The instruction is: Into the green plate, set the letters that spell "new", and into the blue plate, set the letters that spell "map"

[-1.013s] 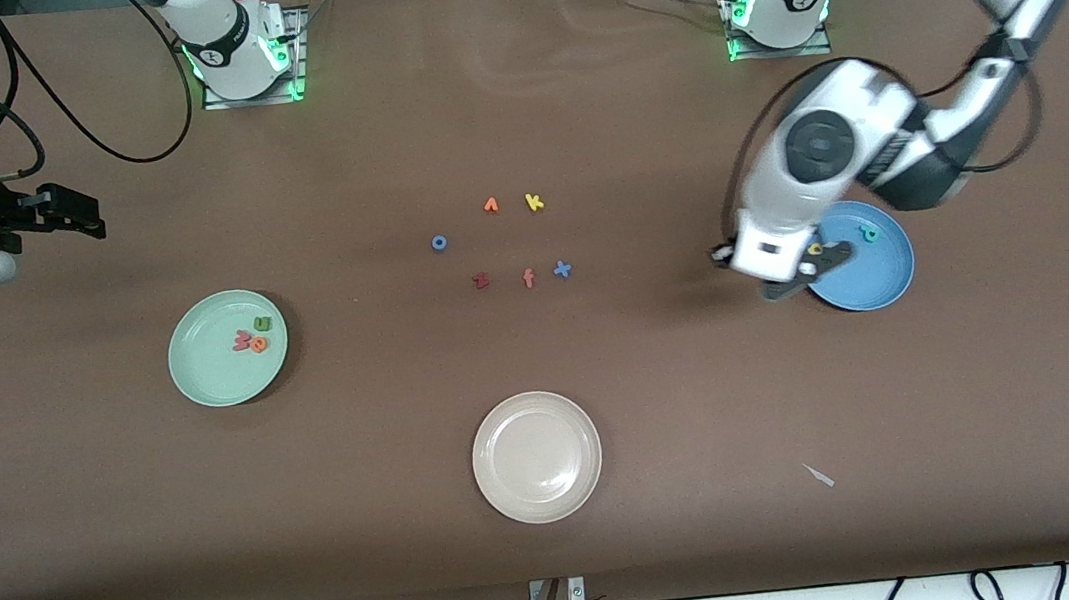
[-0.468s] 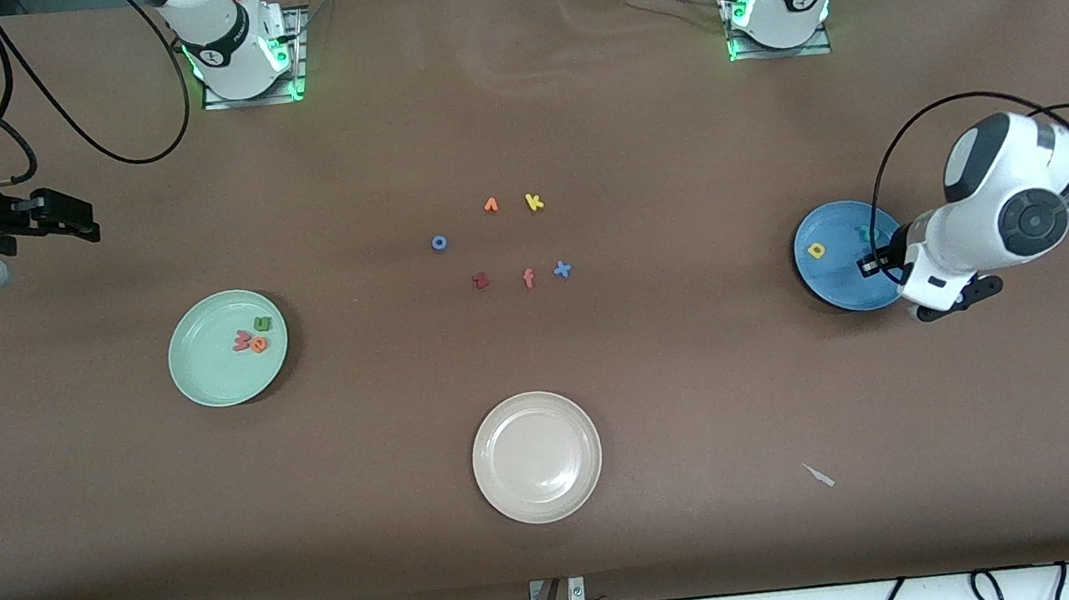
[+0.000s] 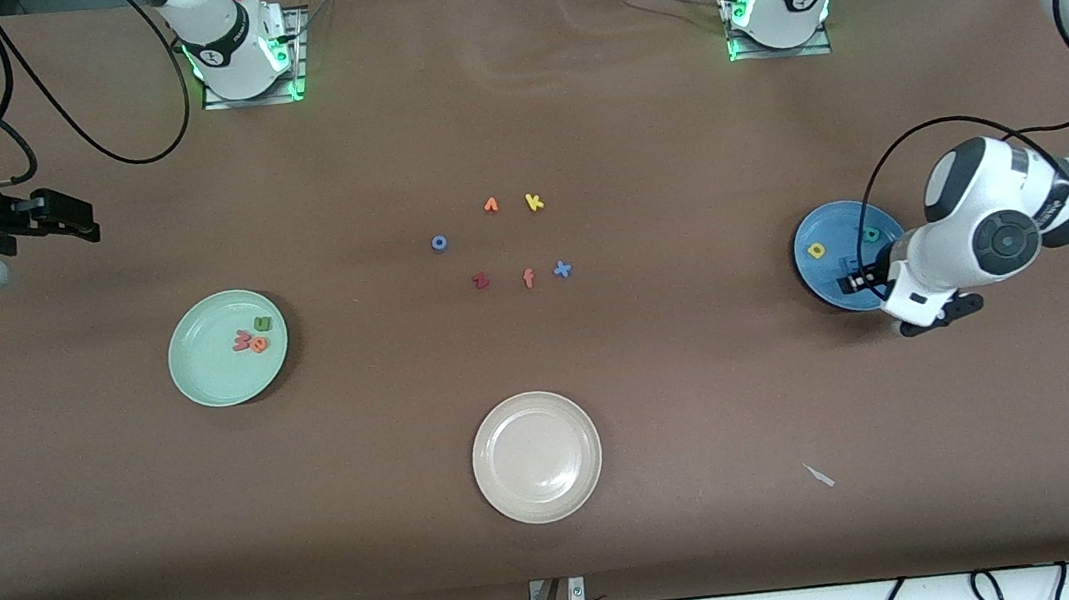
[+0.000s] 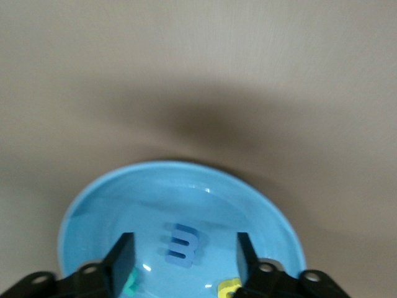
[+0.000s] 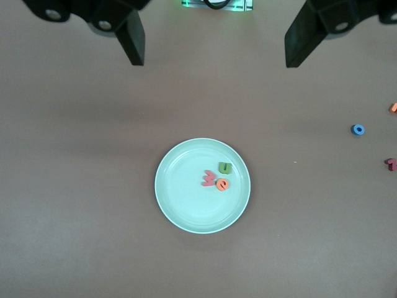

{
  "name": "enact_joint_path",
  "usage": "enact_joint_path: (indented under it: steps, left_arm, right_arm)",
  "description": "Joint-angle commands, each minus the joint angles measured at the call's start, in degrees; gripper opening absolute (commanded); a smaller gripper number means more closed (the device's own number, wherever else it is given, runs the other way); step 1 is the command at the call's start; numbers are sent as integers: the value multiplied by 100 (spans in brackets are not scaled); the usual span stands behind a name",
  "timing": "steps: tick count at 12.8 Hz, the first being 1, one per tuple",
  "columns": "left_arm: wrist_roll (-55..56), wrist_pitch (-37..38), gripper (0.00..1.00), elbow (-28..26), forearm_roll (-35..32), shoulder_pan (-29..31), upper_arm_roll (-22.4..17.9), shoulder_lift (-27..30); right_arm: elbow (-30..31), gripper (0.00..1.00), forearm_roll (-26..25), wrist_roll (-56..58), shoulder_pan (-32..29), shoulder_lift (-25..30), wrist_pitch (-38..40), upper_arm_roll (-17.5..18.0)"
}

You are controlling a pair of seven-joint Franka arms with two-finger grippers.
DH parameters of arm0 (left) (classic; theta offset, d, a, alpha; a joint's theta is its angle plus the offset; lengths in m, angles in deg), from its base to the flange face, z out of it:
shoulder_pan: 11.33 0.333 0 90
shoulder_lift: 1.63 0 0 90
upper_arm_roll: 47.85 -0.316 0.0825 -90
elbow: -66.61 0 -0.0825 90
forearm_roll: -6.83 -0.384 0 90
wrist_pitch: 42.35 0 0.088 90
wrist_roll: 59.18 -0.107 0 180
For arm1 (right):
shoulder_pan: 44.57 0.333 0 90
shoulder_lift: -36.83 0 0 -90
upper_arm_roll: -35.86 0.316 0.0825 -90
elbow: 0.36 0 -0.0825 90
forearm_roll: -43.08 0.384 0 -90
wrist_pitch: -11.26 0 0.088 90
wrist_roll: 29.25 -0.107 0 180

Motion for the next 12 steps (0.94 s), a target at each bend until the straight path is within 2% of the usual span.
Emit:
enact_joint_path:
  steps: [1, 3, 7, 10, 11, 12]
  left_arm:
    - [-223, 1285, 100, 923, -51, -149, 450, 277]
    - [-382, 2043, 100, 1566, -42, -228, 742, 277]
    - [-1188, 3003, 100, 2919, -24, -597, 787, 260]
    - [-2505, 3556, 100, 3632, 108, -623, 734, 277]
    - [-2823, 3715, 100, 3887, 169, -772, 638, 268]
    - [-3044, 3864, 100, 4237, 456, -956, 368, 277]
  right_arm:
    - [-194, 100, 16, -48, -52, -78, 151, 39]
    - [-176, 100, 16, -48, -52, -78, 116, 39]
    - [-176, 100, 16, -48, -52, -78, -42, 39]
    - [-176, 100, 16, -48, -52, -86, -174, 39]
    - [-176, 100, 16, -48, -52, -86, -174, 39]
    - [-176, 100, 16, -48, -61, -86, -174, 39]
